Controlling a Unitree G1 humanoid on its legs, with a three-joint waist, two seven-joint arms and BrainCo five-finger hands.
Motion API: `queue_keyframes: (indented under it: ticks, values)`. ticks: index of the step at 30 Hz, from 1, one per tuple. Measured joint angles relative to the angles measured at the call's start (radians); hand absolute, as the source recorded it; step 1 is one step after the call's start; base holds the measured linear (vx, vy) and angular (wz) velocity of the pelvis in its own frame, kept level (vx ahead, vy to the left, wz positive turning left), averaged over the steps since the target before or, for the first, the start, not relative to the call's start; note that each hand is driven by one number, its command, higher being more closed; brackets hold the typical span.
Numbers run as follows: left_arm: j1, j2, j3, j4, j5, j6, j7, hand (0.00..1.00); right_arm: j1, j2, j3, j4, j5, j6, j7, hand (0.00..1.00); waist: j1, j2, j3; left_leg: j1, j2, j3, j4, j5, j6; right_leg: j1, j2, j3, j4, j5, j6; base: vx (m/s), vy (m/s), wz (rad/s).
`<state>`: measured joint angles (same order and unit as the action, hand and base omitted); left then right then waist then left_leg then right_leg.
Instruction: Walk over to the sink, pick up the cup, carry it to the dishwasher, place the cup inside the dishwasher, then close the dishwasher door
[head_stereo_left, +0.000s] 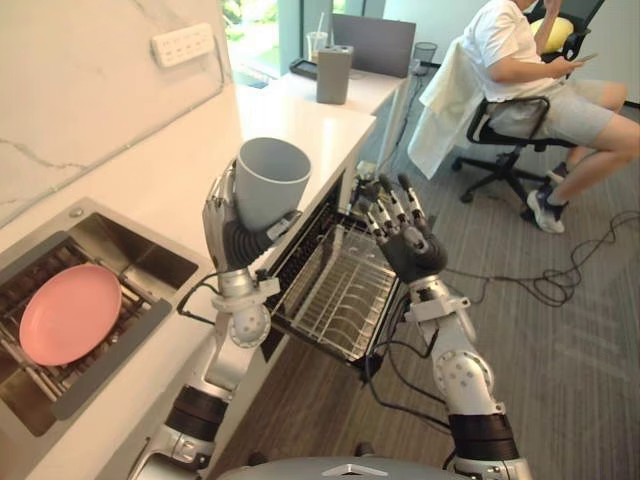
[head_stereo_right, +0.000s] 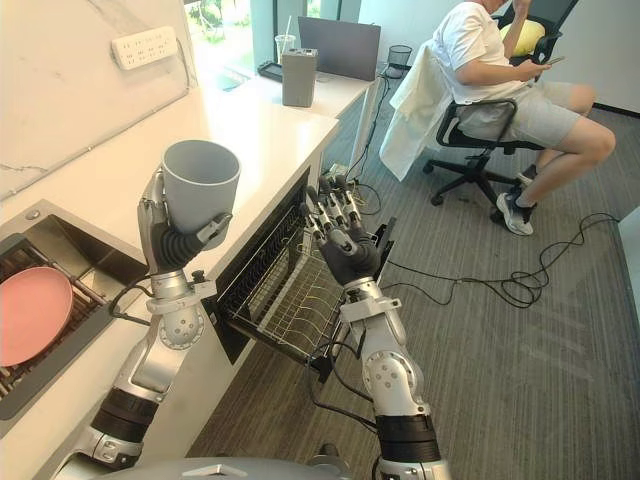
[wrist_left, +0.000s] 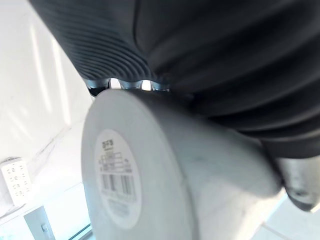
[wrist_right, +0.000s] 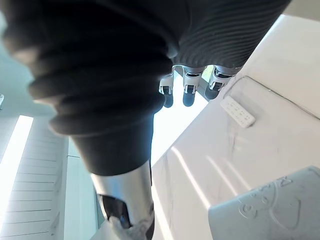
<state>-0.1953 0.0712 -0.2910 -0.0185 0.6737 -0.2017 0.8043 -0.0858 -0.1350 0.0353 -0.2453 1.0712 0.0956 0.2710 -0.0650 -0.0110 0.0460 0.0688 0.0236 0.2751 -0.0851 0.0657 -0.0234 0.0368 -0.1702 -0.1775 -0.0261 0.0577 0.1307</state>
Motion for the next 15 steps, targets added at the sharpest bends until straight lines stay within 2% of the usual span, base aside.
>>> queue_keyframes:
  ticks: [7, 12, 15]
  values:
    - [-0.048, -0.002, -0.110, 0.092, 0.014, 0.066, -0.010, 1.00, -0.073, 0.000, 0.090, 0.001, 0.000, 0.008, -0.111, 0.00, 0.004, -0.001, -0.022, -0.018, 0.000, -0.026, -0.001, 0.018, 0.002, -0.002, -0.001, -0.024, 0.004, 0.005, -0.001, -0.03, -0.005, 0.10]
    - [-0.071, -0.001, -0.160, 0.128, 0.039, 0.078, -0.027, 1.00, -0.126, -0.001, 0.151, 0.040, 0.002, 0.038, -0.174, 0.00, 0.008, 0.000, -0.028, -0.017, 0.003, -0.029, -0.002, 0.031, 0.002, -0.004, 0.001, -0.029, 0.009, 0.003, -0.008, -0.06, -0.001, 0.06]
    - [-0.084, 0.002, -0.174, 0.168, 0.039, 0.082, -0.022, 1.00, -0.147, -0.005, 0.159, 0.075, 0.002, 0.039, -0.202, 0.00, 0.010, -0.001, -0.032, -0.018, 0.003, -0.029, -0.002, 0.034, 0.002, -0.005, 0.001, -0.029, 0.013, 0.000, -0.009, -0.08, 0.008, 0.02]
